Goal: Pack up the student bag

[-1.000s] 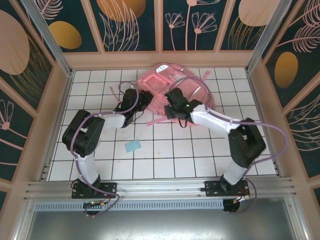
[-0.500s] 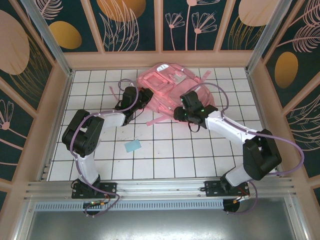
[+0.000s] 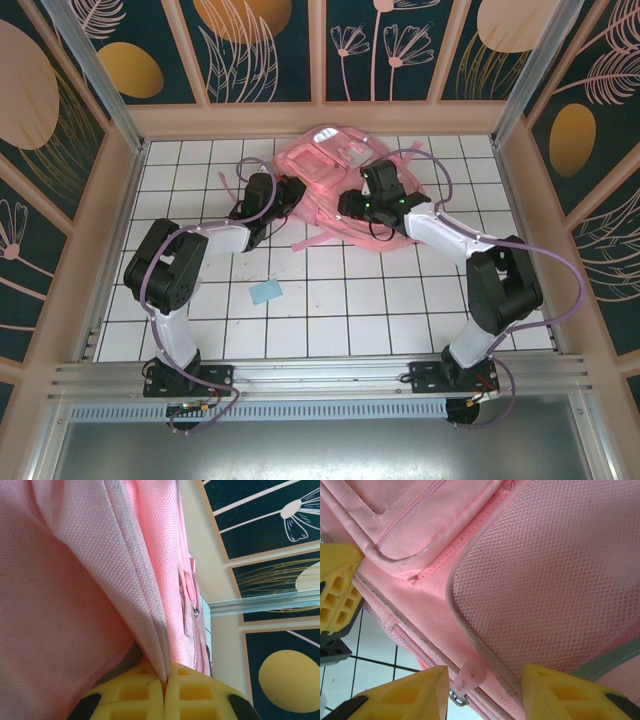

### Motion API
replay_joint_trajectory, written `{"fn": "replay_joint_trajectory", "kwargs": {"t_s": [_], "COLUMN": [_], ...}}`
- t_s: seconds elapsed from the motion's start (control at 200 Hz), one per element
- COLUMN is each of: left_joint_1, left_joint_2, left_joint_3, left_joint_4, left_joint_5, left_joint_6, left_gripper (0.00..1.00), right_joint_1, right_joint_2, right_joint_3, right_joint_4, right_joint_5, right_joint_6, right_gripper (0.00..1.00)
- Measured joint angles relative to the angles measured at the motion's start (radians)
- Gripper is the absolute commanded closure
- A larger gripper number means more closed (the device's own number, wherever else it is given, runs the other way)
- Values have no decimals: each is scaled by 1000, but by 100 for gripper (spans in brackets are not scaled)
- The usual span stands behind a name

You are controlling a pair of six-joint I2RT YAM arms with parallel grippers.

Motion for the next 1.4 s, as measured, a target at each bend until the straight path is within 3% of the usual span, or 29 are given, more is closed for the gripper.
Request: {"fn": "replay_joint_trajectory", "kwargs": {"t_s": [0.515, 0.851, 1.191, 1.396], "left_joint_1": [8, 8, 8, 8], "left_joint_2": [0, 0, 0, 0], "left_joint_3": [-2, -8, -21, -21], "left_joint_4": [8, 15, 17, 24], "left_joint_5": [7, 8, 7, 8], "left_joint_6": [-8, -19, -19, -19], "left_gripper": [100, 100, 100, 100], "right_joint_1": [122, 79, 64, 84], "right_joint_2": [25, 32, 99, 19], "right_joint_3": [48, 48, 43, -91], "right_joint_4": [-70, -27, 148, 206], "right_joint_5": [83, 124, -26, -181], "right_joint_6": [39, 47, 2, -47], "right_gripper": [59, 57, 58, 59]}}
